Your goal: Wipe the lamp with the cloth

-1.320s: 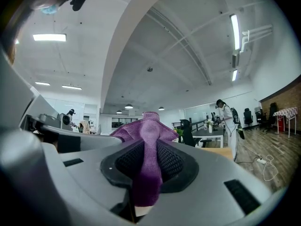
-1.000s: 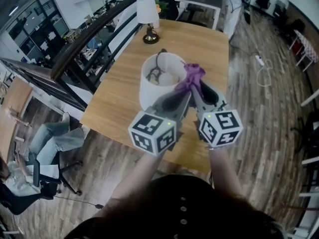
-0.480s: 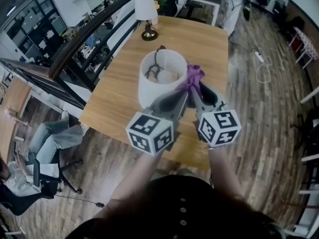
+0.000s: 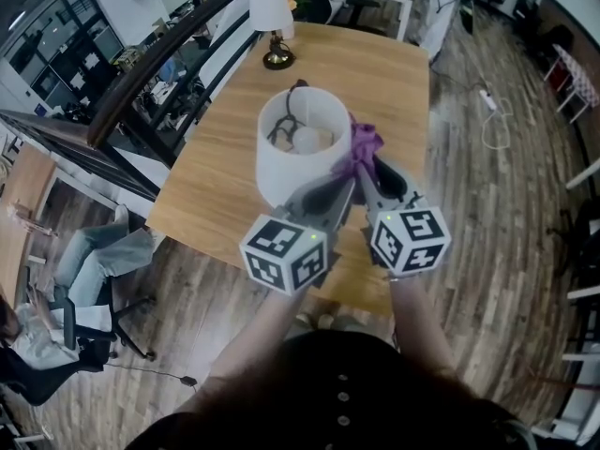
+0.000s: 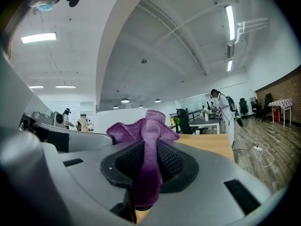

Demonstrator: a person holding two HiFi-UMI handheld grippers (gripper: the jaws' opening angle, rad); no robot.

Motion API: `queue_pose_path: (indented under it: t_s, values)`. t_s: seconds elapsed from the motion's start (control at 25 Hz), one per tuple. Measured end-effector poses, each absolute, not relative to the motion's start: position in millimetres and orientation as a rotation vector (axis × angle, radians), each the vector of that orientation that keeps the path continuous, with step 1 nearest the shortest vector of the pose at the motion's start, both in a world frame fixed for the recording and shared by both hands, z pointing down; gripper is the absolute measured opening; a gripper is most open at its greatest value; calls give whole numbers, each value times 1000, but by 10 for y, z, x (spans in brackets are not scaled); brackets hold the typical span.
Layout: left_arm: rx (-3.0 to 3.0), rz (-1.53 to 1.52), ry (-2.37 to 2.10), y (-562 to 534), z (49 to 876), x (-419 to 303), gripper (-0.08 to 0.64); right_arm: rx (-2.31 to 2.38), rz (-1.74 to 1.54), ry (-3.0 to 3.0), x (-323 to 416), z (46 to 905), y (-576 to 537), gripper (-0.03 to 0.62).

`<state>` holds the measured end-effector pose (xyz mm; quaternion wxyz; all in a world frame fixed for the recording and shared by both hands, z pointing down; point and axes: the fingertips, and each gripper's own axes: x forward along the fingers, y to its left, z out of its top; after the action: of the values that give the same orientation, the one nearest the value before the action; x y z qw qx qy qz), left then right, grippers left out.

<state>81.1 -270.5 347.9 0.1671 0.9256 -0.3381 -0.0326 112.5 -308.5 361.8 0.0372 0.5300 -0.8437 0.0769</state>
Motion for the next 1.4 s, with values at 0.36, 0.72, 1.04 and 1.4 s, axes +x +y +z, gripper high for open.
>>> queue_pose_path:
  t_s: [0.36, 0.72, 1.04, 1.4]
  values:
    - [2593, -72, -966, -2675, 3653, 784, 11, 1651, 310, -2571, 1168, 3798, -3057, 86]
    - [2575, -21, -957, -2631, 3831, 812, 11, 1658, 376, -2552, 1192, 3943, -3045, 86]
    - [2561, 21, -942, -2591, 3950, 850, 10, 1660, 450, -2511, 1226, 4133, -2991, 86]
    - [2536, 44, -944, -2525, 4077, 852, 11, 1643, 544, -2472, 1249, 4403, -2890, 86]
